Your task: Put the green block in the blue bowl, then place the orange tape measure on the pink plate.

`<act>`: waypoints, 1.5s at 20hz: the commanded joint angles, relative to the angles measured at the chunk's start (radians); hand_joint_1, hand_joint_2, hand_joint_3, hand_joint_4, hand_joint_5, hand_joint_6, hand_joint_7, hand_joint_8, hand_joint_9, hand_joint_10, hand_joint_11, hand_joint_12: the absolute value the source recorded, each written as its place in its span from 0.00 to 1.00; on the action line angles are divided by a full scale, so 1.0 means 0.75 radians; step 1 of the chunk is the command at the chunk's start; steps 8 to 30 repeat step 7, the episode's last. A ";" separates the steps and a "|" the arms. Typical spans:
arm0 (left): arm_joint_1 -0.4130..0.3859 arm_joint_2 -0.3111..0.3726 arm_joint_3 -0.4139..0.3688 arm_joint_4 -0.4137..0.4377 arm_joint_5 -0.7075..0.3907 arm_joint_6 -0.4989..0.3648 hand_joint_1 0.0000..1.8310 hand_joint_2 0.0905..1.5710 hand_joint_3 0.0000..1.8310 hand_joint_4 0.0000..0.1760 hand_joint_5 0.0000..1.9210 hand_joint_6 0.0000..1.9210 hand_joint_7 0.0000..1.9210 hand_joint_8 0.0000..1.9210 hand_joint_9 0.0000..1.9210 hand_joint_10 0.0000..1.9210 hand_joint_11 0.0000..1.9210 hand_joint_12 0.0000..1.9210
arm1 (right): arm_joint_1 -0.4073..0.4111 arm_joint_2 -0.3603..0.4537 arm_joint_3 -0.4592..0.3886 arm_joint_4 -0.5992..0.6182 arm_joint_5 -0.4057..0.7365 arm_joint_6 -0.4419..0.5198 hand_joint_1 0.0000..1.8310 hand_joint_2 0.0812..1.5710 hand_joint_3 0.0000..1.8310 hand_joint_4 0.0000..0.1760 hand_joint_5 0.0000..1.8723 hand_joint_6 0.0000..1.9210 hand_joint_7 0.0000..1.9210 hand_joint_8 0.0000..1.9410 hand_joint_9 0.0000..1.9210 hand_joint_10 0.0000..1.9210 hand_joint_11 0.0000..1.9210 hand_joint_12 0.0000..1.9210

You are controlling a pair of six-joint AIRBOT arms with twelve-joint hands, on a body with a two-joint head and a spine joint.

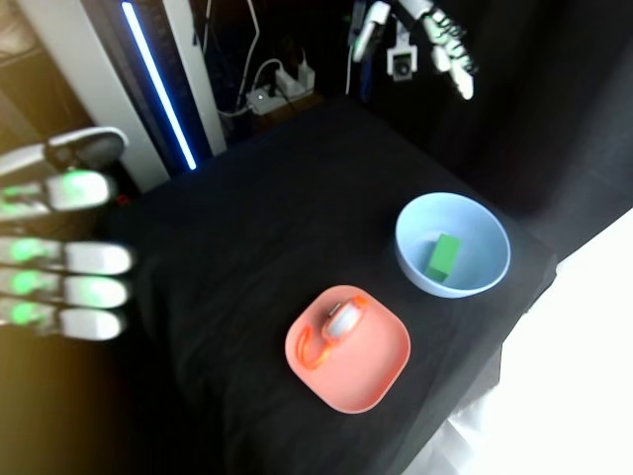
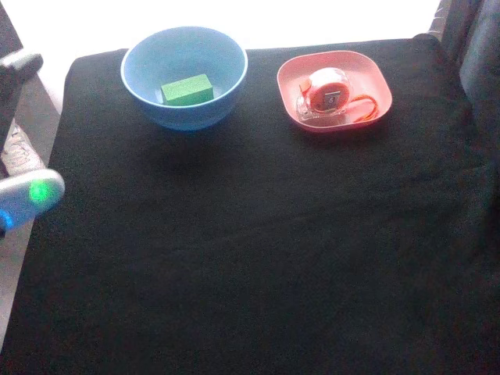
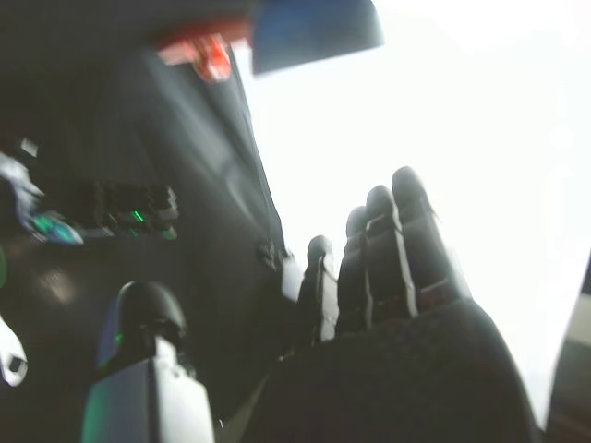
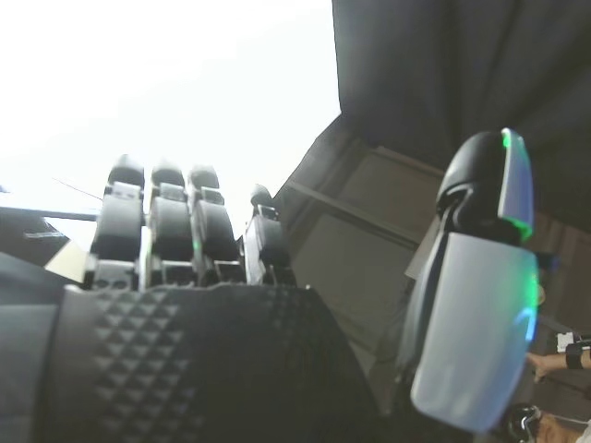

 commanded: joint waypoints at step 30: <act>-0.290 -0.056 0.068 0.222 -0.178 0.027 0.00 0.73 0.00 0.21 0.00 0.00 0.07 0.00 0.09 0.00 0.00 0.26 | 0.085 0.008 -0.007 -0.072 0.284 0.011 0.16 0.71 0.00 0.01 0.04 0.00 0.10 0.00 0.10 0.00 0.02 0.02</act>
